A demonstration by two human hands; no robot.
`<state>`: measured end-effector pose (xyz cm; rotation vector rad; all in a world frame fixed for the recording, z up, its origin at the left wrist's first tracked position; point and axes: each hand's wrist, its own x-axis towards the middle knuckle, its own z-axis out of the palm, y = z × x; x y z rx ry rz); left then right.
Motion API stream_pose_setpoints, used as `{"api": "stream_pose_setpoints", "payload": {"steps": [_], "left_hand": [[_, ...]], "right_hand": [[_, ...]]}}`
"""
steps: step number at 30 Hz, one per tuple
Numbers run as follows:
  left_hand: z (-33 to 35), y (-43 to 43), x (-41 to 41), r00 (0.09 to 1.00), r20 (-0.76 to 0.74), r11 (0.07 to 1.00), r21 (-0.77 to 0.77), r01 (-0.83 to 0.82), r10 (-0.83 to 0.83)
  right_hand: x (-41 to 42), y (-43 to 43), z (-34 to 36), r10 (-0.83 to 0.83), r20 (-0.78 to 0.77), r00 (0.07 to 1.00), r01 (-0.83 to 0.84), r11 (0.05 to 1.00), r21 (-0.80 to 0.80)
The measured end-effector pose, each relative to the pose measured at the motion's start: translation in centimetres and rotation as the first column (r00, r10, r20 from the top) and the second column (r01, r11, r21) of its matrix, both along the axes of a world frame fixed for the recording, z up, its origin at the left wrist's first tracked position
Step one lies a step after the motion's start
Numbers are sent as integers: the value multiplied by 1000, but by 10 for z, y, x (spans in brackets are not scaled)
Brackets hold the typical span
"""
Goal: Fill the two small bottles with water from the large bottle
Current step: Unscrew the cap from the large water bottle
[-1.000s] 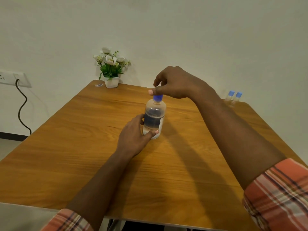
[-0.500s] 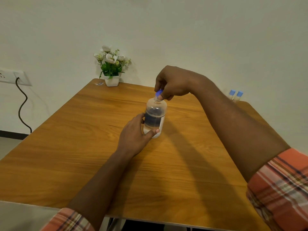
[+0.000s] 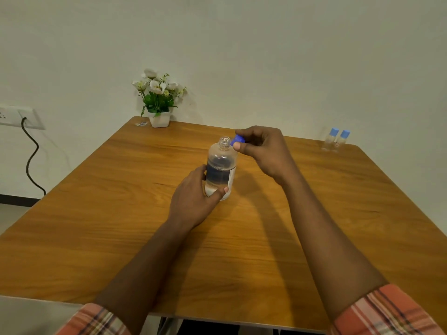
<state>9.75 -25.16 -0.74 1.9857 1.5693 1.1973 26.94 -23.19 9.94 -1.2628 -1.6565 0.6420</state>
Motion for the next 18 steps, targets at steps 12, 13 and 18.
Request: {"api": "stream_pose_setpoints", "payload": {"steps": [12, 13, 18], "left_hand": [[1, -2, 1, 1000, -13, 1000, 6, -8, 8], [1, -2, 1, 1000, -13, 1000, 3, -7, 7], [0, -2, 0, 1000, -17, 1000, 3, -14, 14]], "right_hand": [[0, -11, -18, -112, -127, 986, 116, 993, 26], [0, -12, -20, -120, -144, 982, 126, 992, 30], [2, -20, -41, -179, -225, 958, 190, 981, 26]]}}
